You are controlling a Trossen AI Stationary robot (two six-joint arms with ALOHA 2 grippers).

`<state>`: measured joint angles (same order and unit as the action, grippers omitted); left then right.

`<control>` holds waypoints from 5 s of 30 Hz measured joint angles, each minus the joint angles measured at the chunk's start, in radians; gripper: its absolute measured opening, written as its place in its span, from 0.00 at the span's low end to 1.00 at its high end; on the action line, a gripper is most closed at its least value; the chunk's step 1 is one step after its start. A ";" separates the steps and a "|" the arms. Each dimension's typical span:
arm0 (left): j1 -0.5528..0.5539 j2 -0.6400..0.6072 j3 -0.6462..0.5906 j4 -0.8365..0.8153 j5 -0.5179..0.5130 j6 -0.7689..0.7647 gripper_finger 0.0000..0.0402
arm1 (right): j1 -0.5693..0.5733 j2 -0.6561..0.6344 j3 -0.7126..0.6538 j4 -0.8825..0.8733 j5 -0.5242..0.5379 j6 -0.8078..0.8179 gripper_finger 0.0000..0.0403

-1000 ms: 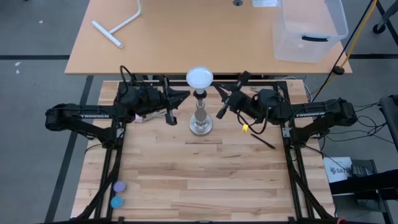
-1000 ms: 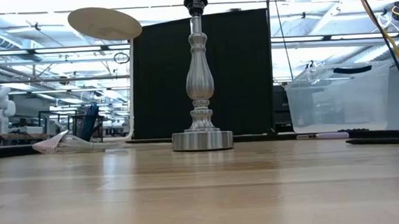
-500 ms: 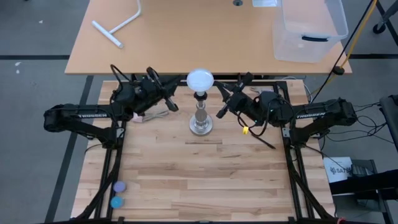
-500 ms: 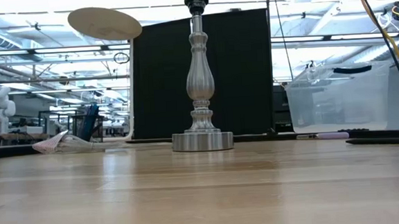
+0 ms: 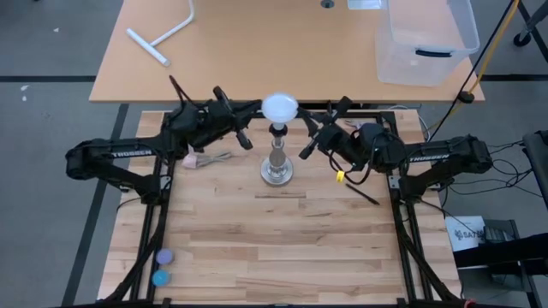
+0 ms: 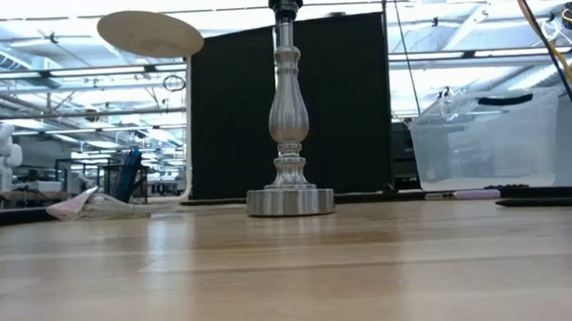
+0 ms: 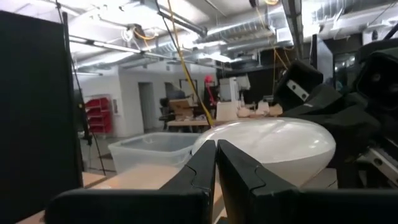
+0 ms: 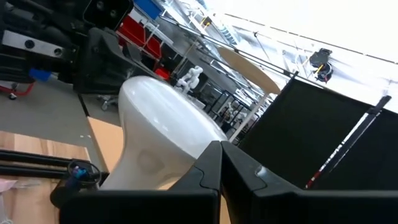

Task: Screw lightbulb
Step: Remove the lightbulb from the lamp

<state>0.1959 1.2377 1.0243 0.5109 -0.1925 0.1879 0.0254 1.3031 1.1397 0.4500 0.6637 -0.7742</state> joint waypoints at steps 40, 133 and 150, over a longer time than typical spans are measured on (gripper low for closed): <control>-0.162 -0.009 0.009 -0.003 -0.324 0.161 0.06 | 0.019 0.004 -0.002 -0.049 0.184 0.021 0.00; -0.020 0.361 -0.269 0.385 0.006 -0.139 0.66 | -0.182 0.062 -0.002 -0.163 -0.408 0.661 0.37; -0.020 0.393 -0.148 0.377 0.027 -0.126 0.61 | -0.188 0.062 -0.002 -0.157 -0.409 0.659 0.37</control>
<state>0.1764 1.6305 0.8761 0.8879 -0.1650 0.0615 -0.1627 1.3655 1.1378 0.2929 0.2550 -0.1154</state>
